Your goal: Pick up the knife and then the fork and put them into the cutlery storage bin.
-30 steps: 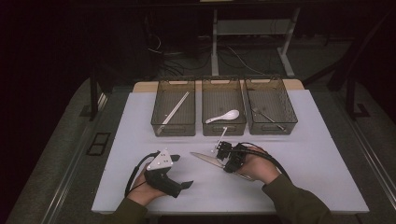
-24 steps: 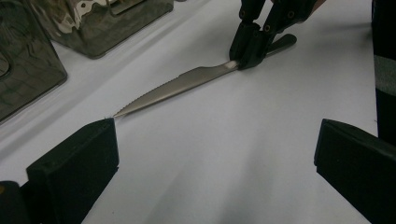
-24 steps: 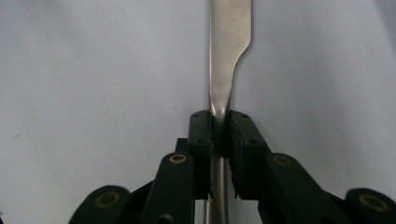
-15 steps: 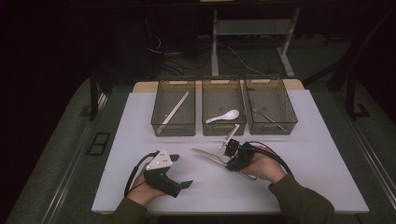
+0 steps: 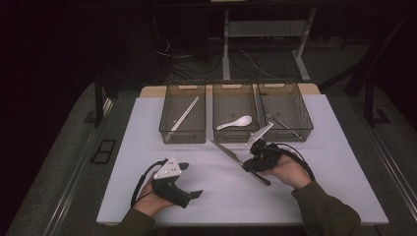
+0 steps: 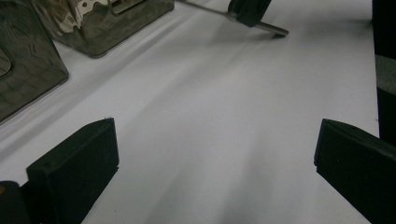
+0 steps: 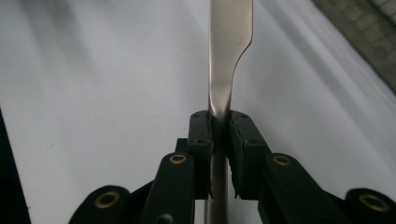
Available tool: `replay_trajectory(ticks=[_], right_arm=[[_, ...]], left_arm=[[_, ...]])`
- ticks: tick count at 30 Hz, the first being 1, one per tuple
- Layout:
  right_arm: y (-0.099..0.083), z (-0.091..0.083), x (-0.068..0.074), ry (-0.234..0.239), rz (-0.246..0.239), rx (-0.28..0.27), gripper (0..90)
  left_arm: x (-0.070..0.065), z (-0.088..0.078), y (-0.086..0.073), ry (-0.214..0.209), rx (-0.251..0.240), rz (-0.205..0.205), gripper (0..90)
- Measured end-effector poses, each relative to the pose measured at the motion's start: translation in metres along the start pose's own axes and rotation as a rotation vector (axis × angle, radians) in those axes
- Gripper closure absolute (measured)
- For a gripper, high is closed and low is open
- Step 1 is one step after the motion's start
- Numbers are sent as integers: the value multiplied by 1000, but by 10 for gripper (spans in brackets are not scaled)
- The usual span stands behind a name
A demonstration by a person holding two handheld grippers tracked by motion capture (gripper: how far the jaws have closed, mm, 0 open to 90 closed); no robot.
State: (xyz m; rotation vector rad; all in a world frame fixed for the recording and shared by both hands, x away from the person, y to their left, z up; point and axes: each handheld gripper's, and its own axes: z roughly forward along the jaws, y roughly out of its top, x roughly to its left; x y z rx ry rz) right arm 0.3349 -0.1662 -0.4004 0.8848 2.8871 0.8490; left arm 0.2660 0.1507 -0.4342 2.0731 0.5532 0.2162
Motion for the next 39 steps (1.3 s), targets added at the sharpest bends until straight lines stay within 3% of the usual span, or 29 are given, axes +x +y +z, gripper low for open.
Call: replay_trajectory(ticks=[6,17,27,39], right_arm=[[-3,-14,-7,19,31,-92,801],[-13,-39,-25,23,95,-192,802],[-21,-69,-40,-37,143,-284,802],[-13,-114,-73,-149,196,-361,802]], left_arm=[[0,0,0,0,0,-1,0],[1,1,-1,0,-1,-4,0],[1,0,0,2,2,-4,0],[2,1,-1,2,5,-10,0]])
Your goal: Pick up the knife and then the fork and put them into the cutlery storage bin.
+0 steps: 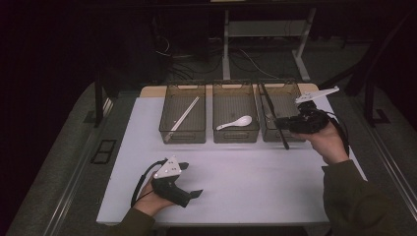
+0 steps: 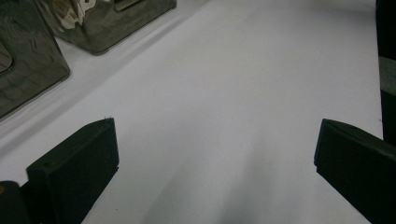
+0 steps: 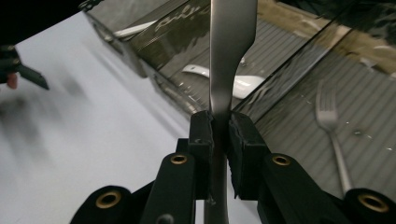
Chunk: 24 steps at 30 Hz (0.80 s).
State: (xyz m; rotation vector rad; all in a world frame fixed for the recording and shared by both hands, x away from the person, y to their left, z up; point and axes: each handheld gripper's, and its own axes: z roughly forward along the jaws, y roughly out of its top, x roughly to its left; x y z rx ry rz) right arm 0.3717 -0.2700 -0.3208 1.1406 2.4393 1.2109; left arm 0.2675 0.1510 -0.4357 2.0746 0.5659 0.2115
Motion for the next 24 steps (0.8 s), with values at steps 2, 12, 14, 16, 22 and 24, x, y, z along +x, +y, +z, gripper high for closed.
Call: replay_trajectory(ticks=[2,12,14,16,22,24], right_arm=[[3,-3,-4,-13,0,-12,802],[12,-7,-19,-66,17,-37,802],[14,-7,-23,-76,22,-39,802],[16,-7,-27,-95,23,-37,802],[23,-7,-40,-145,23,-32,802],[24,-7,-44,-159,27,-29,802]], left_arm=[[0,0,0,0,-1,2,0],[-1,0,0,1,-3,2,0],[-1,0,0,1,-3,1,0],[-1,0,0,0,-3,1,0],[0,0,1,2,-3,6,0],[0,0,1,2,-5,5,0]])
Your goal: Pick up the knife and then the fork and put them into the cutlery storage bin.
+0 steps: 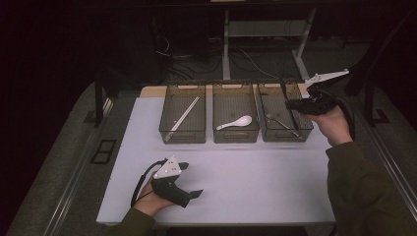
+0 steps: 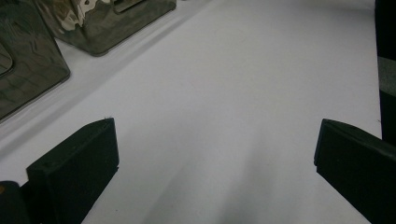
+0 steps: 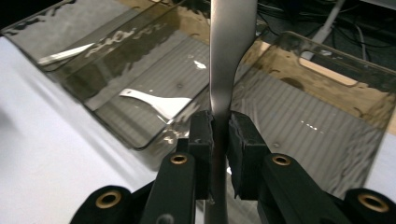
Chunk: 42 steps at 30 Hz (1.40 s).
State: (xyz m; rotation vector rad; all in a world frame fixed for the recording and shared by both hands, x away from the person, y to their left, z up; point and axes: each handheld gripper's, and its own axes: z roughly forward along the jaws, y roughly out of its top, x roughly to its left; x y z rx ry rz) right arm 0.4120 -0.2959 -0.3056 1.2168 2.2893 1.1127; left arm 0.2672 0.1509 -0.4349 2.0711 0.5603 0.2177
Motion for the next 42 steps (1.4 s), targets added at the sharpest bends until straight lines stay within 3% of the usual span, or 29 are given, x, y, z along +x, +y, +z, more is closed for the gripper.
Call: replay_trajectory(ticks=[9,17,29,42], right_arm=[[4,6,-17,-65,-5,2,802],[3,14,-28,-92,8,6,802],[-3,34,-44,-131,36,85,801],[-8,52,-47,-143,32,160,802]], left_arm=[[-1,0,0,-3,-2,-6,0],[0,0,0,-3,-3,-6,0],[0,-1,0,-8,-8,-3,0],[0,0,0,-11,-10,-4,0]])
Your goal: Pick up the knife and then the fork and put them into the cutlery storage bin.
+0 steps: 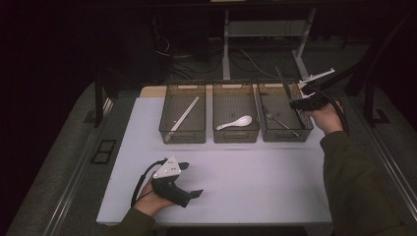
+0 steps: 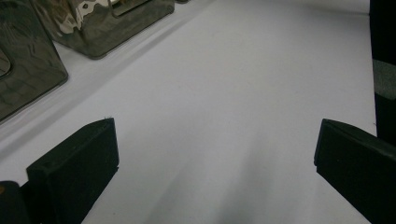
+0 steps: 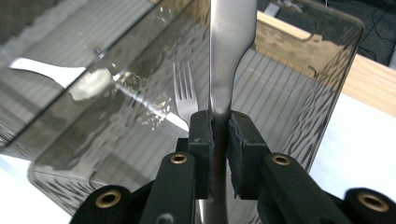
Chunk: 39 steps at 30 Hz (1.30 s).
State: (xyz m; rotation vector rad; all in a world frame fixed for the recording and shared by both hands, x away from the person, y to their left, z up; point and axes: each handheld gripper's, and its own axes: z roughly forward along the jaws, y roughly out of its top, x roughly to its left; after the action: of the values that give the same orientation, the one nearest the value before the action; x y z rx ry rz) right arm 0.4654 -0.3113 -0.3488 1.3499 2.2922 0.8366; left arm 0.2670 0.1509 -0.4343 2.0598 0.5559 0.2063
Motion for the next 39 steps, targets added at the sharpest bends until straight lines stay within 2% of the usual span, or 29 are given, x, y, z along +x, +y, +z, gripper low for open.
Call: replay_trajectory(ticks=[14,27,39], right_arm=[[-5,24,0,-3,23,165,801],[-9,39,2,10,20,205,801],[-8,51,11,-5,-21,254,799]], left_arm=[[0,0,0,-5,-1,-3,0],[0,0,0,-6,0,-1,0],[-1,0,0,-7,-2,-4,0]])
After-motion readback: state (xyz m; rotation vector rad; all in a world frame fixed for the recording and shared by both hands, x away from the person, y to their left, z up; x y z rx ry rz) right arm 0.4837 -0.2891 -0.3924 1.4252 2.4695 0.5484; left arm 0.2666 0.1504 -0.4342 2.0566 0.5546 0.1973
